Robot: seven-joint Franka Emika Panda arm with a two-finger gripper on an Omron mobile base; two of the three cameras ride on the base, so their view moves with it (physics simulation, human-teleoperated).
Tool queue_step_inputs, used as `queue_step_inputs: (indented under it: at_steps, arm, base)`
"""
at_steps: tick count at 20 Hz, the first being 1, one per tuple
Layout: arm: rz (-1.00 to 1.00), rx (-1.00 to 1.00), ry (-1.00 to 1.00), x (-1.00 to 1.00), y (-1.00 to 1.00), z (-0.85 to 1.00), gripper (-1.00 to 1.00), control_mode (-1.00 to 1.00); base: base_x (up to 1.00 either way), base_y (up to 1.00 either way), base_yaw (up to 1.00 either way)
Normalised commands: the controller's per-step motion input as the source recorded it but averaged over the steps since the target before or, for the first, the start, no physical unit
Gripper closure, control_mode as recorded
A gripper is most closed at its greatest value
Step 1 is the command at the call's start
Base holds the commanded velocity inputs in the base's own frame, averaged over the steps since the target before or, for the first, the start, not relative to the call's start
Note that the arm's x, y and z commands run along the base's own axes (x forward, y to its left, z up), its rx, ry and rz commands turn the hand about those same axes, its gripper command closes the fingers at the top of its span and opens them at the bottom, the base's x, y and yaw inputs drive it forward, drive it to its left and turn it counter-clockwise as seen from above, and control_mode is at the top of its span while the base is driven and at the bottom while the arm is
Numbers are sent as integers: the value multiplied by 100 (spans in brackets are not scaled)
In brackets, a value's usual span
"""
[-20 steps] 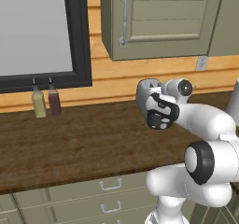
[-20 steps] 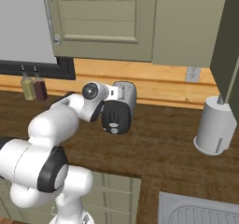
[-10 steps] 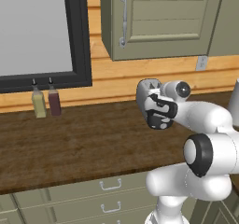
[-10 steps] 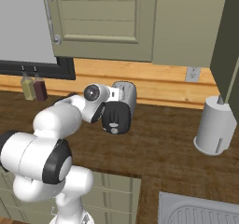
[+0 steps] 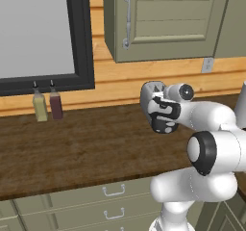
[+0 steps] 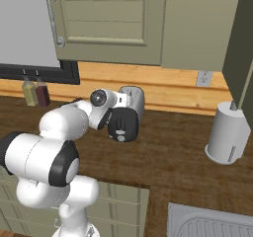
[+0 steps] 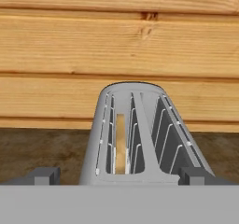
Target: Start the toaster. Once the lever pops up, take the bread to the plate on the dining counter.
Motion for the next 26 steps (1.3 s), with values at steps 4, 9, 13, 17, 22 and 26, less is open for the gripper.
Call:
queue_step_inputs:
  at_steps: [4,9,13,17,22,26]
  arm:
    - [0,0,1,9,0,-6,-100,-100]
    - [0,0,1,9,0,-1,-100,-100]
    - [0,0,0,4,0,0,-100,-100]
    - [0,0,0,0,0,0,-100,-100]
    - [0,0,0,0,0,0,-100,-100]
    - [0,0,0,0,0,0,-100,-100]
  base:
    - [0,0,0]
    - [0,0,0]
    - [0,0,0]
    - [0,0,0]
    - [0,0,0]
    - [0,0,0]
